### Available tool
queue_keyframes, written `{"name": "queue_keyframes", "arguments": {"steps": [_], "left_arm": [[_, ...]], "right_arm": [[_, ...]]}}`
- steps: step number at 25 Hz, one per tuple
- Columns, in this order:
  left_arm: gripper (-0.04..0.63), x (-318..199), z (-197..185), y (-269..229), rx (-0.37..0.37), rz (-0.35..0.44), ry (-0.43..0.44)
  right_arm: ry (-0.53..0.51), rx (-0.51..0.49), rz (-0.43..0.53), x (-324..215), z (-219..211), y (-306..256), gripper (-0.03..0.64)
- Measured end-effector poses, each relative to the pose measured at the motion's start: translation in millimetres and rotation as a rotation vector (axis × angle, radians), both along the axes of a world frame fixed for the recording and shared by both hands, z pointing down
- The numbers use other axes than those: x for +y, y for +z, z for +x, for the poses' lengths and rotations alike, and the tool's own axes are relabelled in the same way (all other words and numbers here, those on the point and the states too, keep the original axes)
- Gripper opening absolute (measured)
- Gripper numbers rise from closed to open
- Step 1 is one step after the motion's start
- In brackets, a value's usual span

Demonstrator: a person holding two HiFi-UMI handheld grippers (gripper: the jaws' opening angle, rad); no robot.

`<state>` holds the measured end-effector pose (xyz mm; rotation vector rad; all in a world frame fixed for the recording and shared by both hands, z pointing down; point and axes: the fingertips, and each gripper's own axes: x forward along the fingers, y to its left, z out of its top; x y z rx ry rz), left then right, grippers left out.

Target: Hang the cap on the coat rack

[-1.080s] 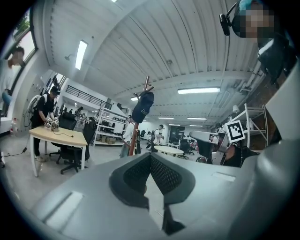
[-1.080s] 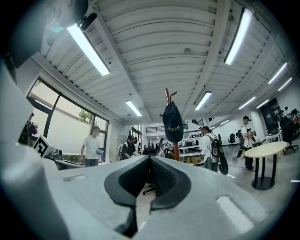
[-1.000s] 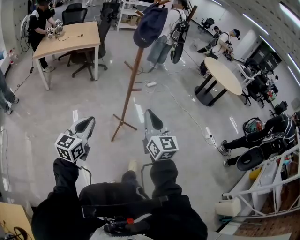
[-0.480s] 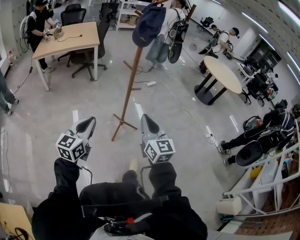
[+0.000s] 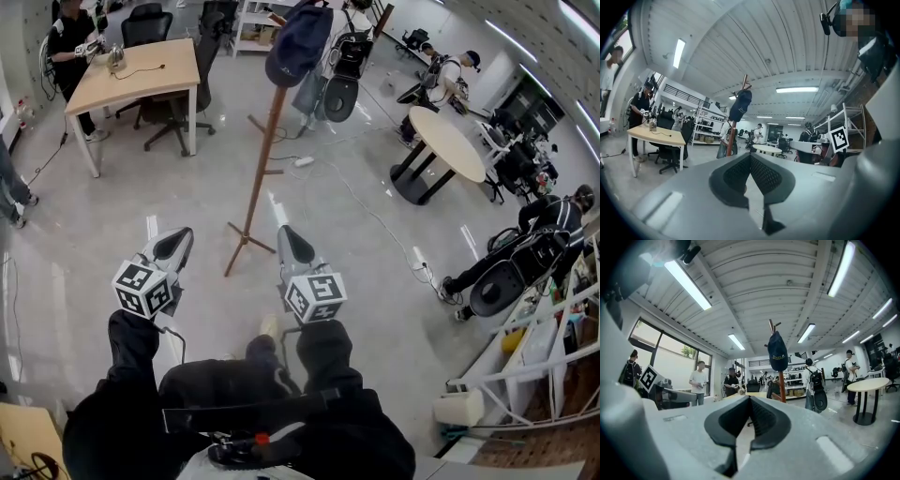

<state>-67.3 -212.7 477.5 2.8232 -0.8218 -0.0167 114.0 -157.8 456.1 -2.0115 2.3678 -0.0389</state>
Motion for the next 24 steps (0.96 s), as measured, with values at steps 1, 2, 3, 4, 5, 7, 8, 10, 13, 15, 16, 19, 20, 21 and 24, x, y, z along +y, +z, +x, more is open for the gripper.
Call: {"name": "queue_keyframes", "arguments": {"steps": [1,2,3,4,5,7,8,10,13,15,16,19,20,21,24], "left_arm": [[0.003,0,0,0,0.0,0.0,0.0],[0.003,0,1,0,0.001,0.0,0.0],[0.003,0,1,0,0.001,0.001,0.001],[0.003,0,1,1,0.001,0.001,0.002],[0.003,0,1,1,0.0,0.001,0.002],[0.003,0,1,1,0.0,0.0,0.003],[0.003,1,1,1,0.0,0.0,0.002],[0.003,3,0,0,0.0,0.002,0.001],[0.003,6,-1,-2,0.001,0.005,0.001],[0.003,6,0,-2,0.001,0.005,0.001],[0.003,6,0,-3,0.001,0.005,0.001],[0.003,8,1,-2,-0.002,0.005,0.003],[0.003,9,2,-2,-0.003,0.006,0.003],[0.003,10,3,-1,-0.003,0.008,0.003],[0.003,13,8,0,-0.001,0.011,0.002]], "right_arm": [[-0.002,0.003,0.001,0,0,0,0.002],[-0.002,0.002,0.001,0,0,1,0.002],[-0.003,0.0,-0.001,0,0,1,0.002],[-0.003,-0.003,-0.003,0,0,2,0.002],[-0.003,-0.004,-0.005,0,0,3,0.002],[-0.003,-0.004,-0.005,0,0,3,0.002],[-0.003,-0.004,-0.005,0,-1,2,0.002],[-0.004,-0.003,-0.002,3,-1,1,0.002],[-0.006,-0.002,0.001,6,-2,0,0.002],[-0.006,-0.001,-0.001,7,-3,0,0.002],[-0.006,-0.002,-0.002,7,-3,0,0.002],[-0.004,-0.007,-0.001,9,-1,0,0.002],[-0.005,-0.01,0.0,10,0,0,0.002],[-0.006,-0.013,0.002,11,1,0,0.002],[-0.005,-0.016,0.004,15,6,2,0.002]]}}
